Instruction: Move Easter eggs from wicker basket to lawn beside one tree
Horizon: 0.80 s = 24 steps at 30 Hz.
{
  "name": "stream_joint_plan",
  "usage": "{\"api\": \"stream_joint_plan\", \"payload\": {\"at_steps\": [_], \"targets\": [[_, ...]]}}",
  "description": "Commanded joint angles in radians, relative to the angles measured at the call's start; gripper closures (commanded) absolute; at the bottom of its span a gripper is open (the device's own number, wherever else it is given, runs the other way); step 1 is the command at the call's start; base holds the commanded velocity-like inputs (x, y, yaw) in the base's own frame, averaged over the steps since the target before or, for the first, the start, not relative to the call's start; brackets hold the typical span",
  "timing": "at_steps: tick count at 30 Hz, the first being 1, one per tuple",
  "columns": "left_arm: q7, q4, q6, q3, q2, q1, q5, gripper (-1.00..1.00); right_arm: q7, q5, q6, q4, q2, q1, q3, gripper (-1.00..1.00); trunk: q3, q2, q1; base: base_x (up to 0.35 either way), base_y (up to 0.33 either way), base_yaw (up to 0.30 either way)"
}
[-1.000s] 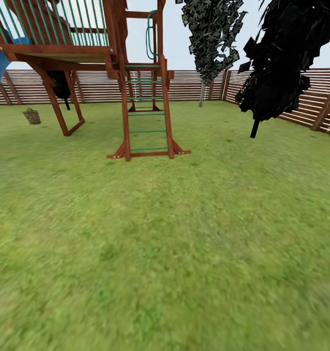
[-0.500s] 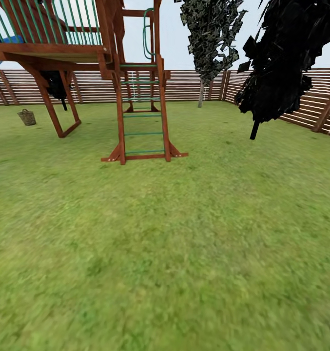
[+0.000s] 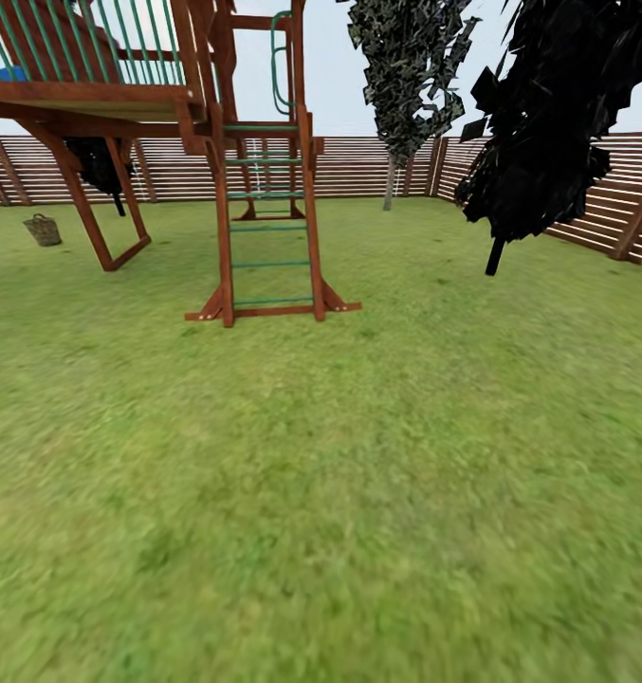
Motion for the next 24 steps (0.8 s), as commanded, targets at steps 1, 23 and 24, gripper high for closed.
{"api": "stream_joint_plan", "payload": {"at_steps": [1,23,24], "targets": [[0.002,0.0,-0.003,-0.003,0.0,0.0,0.004,-1.0,0.004,0.01,0.004,-0.003,0.0,0.0,-0.002,-1.0,-0.001,0.0,0.001,0.314,-0.198,0.0],[0.002,0.0,-0.003,-0.003,0.0,0.0,0.004,-1.0,0.004,0.011,0.005,-0.003,0.0,0.0,-0.002,-1.0,-0.001,0.0,0.001,0.31,-0.201,0.0],[0.002,0.0,-0.003,-0.003,0.0,0.0,0.004,-1.0,0.004,0.011,0.005,-0.003,0.0,0.0,-0.002,-1.0,-0.001,0.0,0.001,0.309,-0.201,0.0]]}}
